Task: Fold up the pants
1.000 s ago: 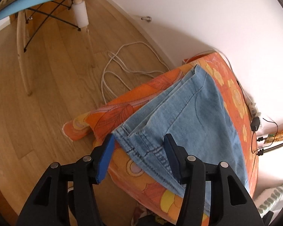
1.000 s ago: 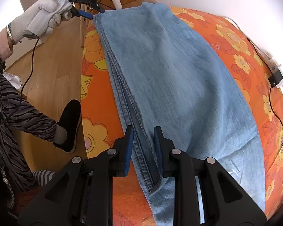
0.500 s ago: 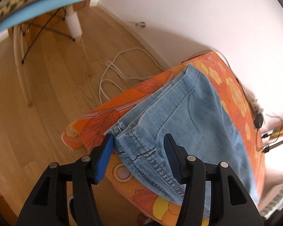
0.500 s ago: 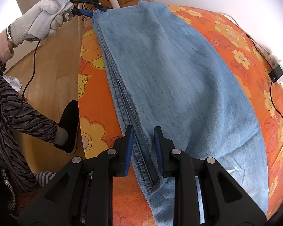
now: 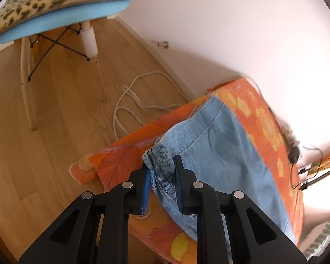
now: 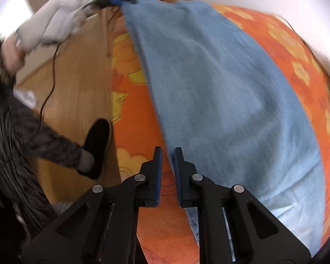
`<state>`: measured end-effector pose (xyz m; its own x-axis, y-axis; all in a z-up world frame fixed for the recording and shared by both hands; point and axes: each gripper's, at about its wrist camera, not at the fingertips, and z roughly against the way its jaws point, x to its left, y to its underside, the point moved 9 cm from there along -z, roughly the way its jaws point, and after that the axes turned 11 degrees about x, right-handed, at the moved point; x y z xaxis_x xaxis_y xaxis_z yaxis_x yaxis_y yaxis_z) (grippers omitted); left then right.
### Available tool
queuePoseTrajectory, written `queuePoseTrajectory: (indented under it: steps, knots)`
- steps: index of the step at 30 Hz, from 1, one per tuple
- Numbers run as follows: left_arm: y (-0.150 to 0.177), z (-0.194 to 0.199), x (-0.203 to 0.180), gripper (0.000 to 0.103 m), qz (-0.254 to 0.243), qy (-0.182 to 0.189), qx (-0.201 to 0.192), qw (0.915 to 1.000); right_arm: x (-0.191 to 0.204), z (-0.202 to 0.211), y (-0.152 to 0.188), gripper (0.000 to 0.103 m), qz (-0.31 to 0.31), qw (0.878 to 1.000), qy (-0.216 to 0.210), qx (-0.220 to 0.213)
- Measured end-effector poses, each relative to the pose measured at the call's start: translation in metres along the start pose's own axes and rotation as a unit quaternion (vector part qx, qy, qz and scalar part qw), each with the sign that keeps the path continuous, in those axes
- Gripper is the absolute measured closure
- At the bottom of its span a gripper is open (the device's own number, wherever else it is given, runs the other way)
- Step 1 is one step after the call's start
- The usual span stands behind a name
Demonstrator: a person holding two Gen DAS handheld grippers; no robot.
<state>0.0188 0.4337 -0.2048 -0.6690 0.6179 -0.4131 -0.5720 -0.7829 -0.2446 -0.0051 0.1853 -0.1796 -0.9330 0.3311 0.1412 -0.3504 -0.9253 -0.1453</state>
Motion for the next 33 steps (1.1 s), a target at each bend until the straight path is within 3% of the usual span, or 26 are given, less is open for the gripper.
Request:
queuePoseTrajectory:
  steps: [4,9,10,12,18,23,25,29,33]
  knots:
    - [0.001,-0.003,0.01,0.085,0.021,0.032,0.016,0.9991,-0.012,0.012,0.0,0.085,-0.024,1.0,-0.001,-0.016]
    - [-0.001,0.011,-0.007,0.085,-0.012,0.02,-0.006,0.9997,-0.033,0.034,-0.009,0.083,-0.067,0.996,-0.018,-0.048]
    - [-0.001,0.014,-0.011,0.085,-0.014,0.023,-0.011,0.9996,-0.037,0.04,-0.013,0.079,-0.078,0.995,-0.027,-0.059]
    - [-0.003,0.022,-0.017,0.085,-0.01,0.04,-0.019,0.9989,-0.047,0.052,-0.019,0.06,-0.1,0.992,-0.034,-0.076]
    - [-0.006,0.049,-0.044,0.085,-0.055,0.049,-0.051,0.996,-0.1,0.073,-0.014,0.06,-0.192,0.976,-0.022,-0.098]
    - [-0.01,0.043,-0.033,0.085,-0.028,0.063,-0.042,0.9967,-0.137,0.053,0.019,0.06,-0.272,0.958,-0.052,-0.074]
    - [-0.009,0.033,-0.018,0.085,0.008,0.075,-0.027,0.9968,-0.145,0.038,0.03,0.06,-0.289,0.954,-0.059,-0.057]
    - [-0.008,0.038,-0.014,0.085,0.021,0.094,-0.028,0.9949,-0.142,0.022,0.034,0.06,-0.286,0.956,-0.056,-0.031]
    - [-0.001,0.049,-0.033,0.085,-0.01,0.108,-0.042,0.9932,-0.13,0.038,-0.004,0.059,-0.265,0.96,-0.071,-0.053]
